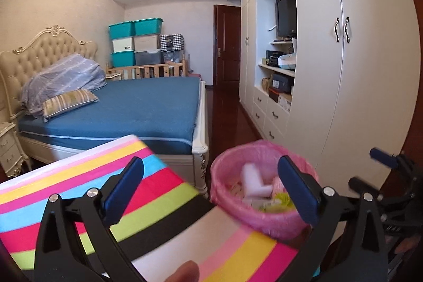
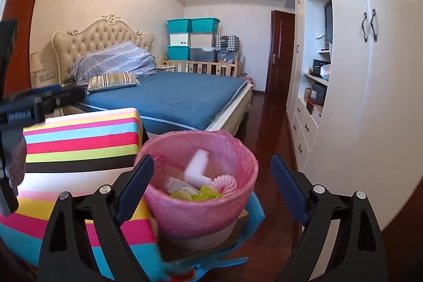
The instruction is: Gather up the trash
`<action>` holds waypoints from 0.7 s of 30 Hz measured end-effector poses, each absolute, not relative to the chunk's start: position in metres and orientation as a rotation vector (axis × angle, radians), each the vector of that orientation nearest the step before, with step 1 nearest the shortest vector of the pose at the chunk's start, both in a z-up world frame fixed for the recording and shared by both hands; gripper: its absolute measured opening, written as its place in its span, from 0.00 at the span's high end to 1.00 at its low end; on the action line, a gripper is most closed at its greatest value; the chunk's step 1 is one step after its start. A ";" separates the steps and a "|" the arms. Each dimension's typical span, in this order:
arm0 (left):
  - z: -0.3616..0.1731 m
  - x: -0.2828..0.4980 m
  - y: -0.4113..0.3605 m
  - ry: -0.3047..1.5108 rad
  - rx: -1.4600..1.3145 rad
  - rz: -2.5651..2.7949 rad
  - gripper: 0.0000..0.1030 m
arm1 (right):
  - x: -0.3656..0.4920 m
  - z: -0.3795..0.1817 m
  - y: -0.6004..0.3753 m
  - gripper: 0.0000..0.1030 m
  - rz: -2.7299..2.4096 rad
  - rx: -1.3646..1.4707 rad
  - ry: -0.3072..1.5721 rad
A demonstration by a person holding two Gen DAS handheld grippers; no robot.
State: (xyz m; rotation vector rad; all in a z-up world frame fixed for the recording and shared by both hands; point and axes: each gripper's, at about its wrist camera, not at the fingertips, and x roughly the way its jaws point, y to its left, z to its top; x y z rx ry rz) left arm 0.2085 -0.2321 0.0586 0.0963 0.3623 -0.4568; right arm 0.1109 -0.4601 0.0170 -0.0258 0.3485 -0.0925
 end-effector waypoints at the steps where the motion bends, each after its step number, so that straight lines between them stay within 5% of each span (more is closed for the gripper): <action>1: 0.057 0.201 -0.229 0.365 0.097 -0.460 0.05 | 0.105 0.018 -0.458 0.18 -0.092 -0.015 0.349; 21: 0.008 0.143 -0.224 0.460 0.138 -0.499 0.05 | 0.080 0.001 -0.436 0.18 -0.047 -0.014 0.444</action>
